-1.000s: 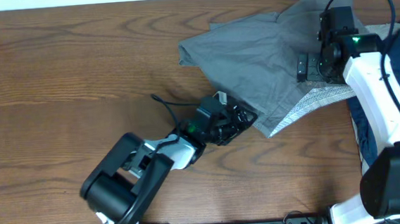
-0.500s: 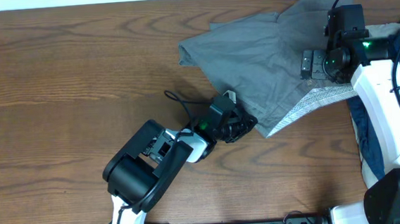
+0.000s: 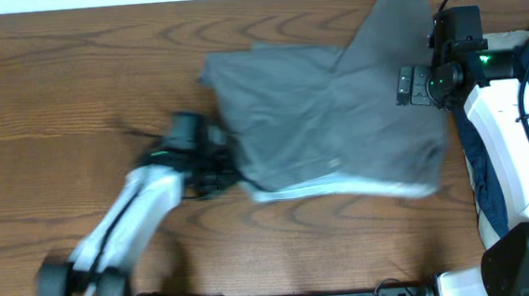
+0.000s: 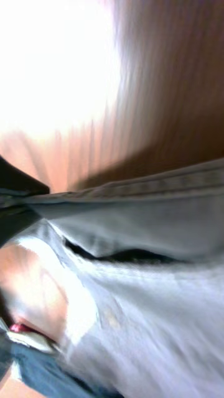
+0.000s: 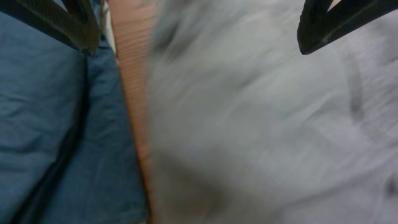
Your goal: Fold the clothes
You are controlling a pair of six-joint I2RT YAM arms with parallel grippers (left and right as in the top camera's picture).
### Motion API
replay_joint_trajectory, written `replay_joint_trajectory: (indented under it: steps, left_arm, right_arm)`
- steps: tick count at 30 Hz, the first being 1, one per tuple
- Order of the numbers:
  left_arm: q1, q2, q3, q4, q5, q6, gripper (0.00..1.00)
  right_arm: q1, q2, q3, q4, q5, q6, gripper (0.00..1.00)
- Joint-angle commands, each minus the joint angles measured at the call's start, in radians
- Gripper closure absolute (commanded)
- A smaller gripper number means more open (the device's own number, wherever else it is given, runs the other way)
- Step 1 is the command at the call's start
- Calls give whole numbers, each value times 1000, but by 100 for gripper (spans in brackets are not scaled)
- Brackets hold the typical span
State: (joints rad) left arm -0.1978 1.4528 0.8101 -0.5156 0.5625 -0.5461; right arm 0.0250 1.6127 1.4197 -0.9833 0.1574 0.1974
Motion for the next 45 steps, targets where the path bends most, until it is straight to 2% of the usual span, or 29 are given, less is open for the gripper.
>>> replay_joint_trajectory:
  steps: [1,5,8,11,16,25,28,30,32,33,38,42,45]
  left_arm:
    - [190,-205,0,-98,-147,162,94]
    - [383,-348,0,-159,-205,169,94]
    - [455,-392,0,-216,-205,169,94]
    - [489,-402,0,-275,-212,203,94]
    - [515,-402,0,-318,-316,213,94]
    - [515,-402,0,-317,-328,213,94]
    - [515,-402,0,-315,-328,213,94]
    - [515,-402,0,-305,-328,213,94]
    - [515,-402,0,-287,-328,213,94]
    - [515,-402,0,-270,-328,213,94]
    - [508,-393,3,-118,-272,212,94]
    - [473,-338,53,124,-134,167,94]
    - [435,-264,150,269,-79,152,94]
  right_arm:
    - [-7,-1,-5,-1,-87,-26,1]
    - [-4,24,-10,7,-241,-74,5]
    - [1,71,-10,29,-292,-78,6]
    - [9,137,-10,64,-297,-58,6]
    - [10,285,-10,138,-297,8,10]
    - [29,507,-10,438,-397,55,21]
    - [37,548,-10,515,-439,81,32]
    - [40,562,-10,548,-451,95,57]
    - [42,562,-10,563,-453,98,92]
    - [42,559,-9,565,-453,97,99]
    - [4,455,16,542,-445,29,99]
    - [-60,285,83,531,-433,40,99]
    - [-108,150,140,464,-341,93,99]
